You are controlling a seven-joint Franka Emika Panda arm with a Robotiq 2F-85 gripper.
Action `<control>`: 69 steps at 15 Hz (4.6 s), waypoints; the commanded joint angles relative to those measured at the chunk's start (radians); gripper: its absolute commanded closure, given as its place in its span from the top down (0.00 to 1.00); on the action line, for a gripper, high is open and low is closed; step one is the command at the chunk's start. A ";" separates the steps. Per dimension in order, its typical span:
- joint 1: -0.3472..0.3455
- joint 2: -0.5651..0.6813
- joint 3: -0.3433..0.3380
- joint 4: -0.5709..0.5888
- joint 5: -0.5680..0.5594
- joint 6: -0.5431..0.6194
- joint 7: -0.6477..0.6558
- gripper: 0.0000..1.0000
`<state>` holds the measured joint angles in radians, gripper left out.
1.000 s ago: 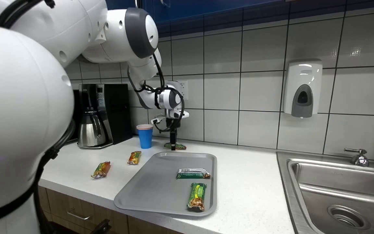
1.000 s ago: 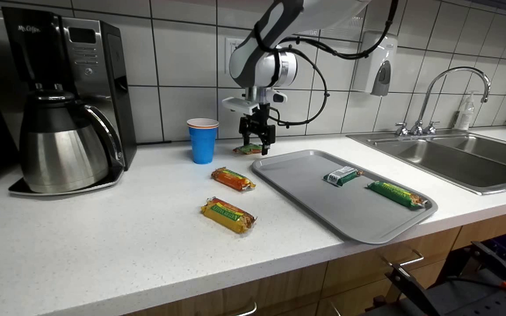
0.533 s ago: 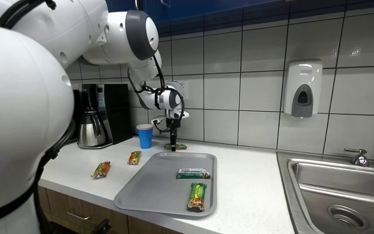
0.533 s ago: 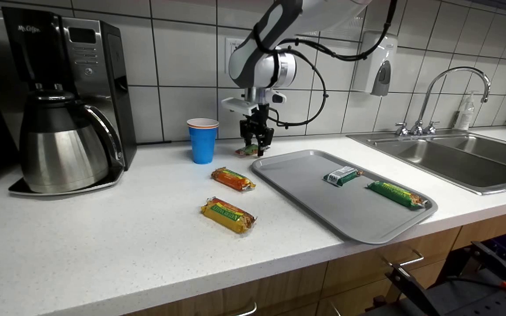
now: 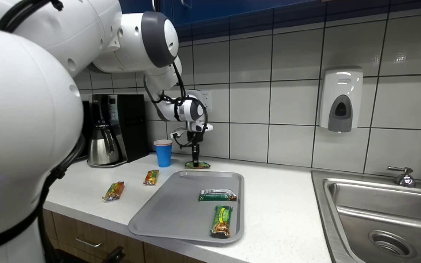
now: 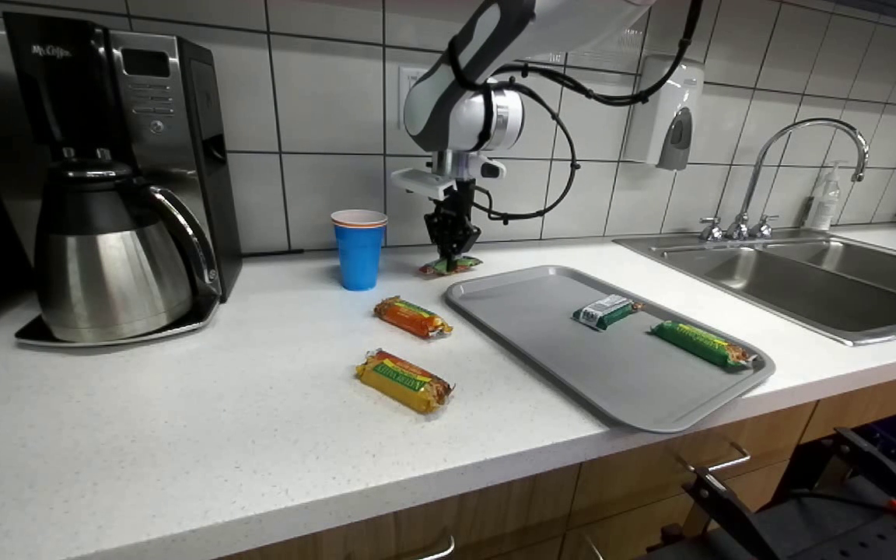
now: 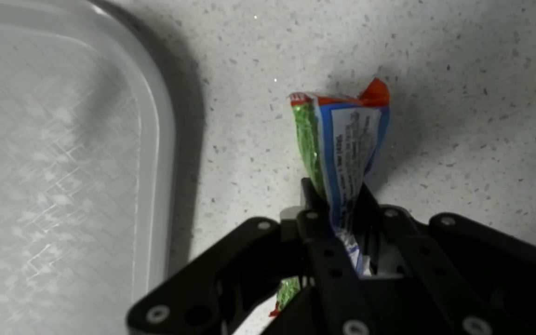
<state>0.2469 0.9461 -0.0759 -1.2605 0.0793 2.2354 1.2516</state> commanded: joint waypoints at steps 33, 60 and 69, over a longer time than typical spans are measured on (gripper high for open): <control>0.018 -0.430 0.008 -0.608 -0.020 0.254 0.001 0.04; 0.018 -0.441 -0.038 -0.756 -0.096 0.247 0.047 0.43; 0.008 -0.467 -0.018 -0.743 -0.099 0.225 0.005 0.99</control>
<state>0.2639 0.5112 -0.1127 -2.0032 -0.0019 2.4775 1.2580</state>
